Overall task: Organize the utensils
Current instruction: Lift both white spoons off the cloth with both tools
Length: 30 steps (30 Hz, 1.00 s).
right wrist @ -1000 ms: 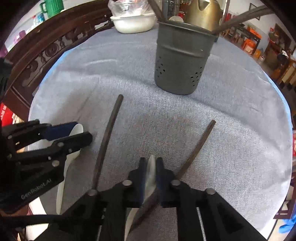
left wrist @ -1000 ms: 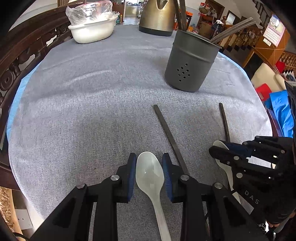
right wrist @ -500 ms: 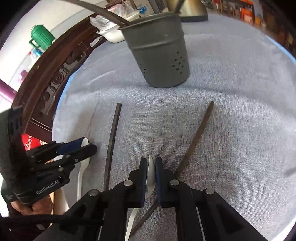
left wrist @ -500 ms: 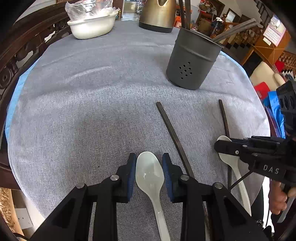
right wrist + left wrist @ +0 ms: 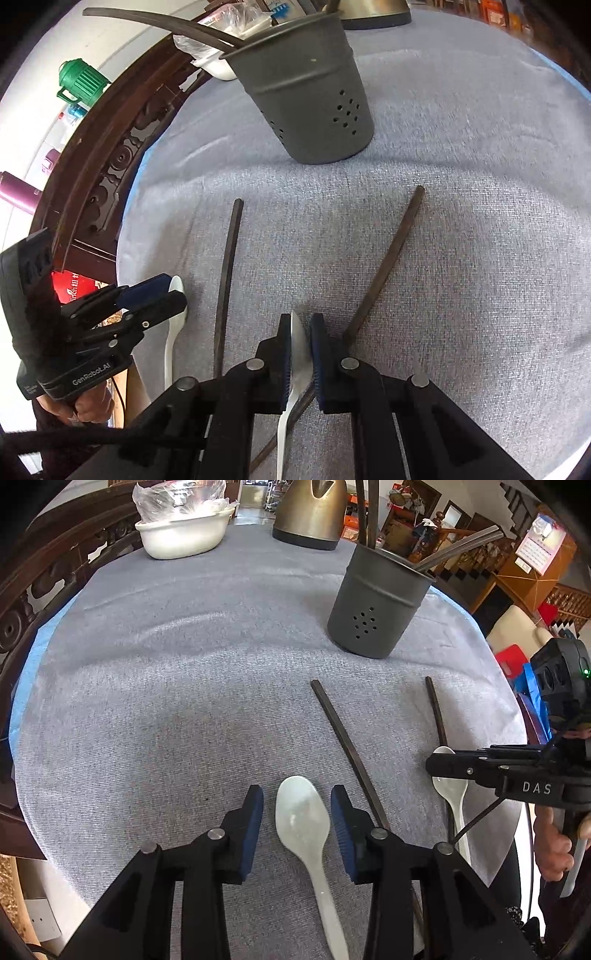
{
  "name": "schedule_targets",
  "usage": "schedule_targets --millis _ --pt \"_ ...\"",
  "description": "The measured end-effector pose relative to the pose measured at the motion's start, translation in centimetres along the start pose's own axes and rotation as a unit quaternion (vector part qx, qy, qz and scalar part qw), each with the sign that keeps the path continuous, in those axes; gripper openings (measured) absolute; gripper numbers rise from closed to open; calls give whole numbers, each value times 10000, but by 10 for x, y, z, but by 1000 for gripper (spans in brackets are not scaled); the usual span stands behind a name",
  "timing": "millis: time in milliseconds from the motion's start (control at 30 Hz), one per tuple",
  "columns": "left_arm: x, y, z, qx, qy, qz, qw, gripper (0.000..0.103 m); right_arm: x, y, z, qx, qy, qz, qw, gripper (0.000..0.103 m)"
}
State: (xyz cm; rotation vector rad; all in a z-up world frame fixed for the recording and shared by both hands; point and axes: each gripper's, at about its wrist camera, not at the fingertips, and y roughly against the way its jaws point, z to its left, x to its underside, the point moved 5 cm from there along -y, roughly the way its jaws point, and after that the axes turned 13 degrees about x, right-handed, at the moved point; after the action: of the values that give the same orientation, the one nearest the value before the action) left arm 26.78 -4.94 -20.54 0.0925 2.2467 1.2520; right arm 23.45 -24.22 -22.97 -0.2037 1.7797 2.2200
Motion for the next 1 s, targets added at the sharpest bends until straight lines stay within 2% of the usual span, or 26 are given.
schedule_targets --millis 300,633,700,800,933,1000 --pt "-1 7 1 150 -31 -22 9999 39 1 3 -5 -108 -82 185 9997 13" --pt "2 5 1 486 14 -7 9988 38 5 6 -16 -397 -220 335 9984 14" --pt "3 2 1 507 4 21 9987 21 5 5 -13 -413 -210 314 9984 15" --pt "4 -1 2 524 25 41 9986 9 8 6 -12 -347 -91 141 9993 14" --pt "4 -4 4 476 33 42 9989 8 10 8 -7 11 169 -112 9998 9" --pt "5 -6 4 328 -8 113 9994 8 11 9 -5 129 240 -163 9995 7"
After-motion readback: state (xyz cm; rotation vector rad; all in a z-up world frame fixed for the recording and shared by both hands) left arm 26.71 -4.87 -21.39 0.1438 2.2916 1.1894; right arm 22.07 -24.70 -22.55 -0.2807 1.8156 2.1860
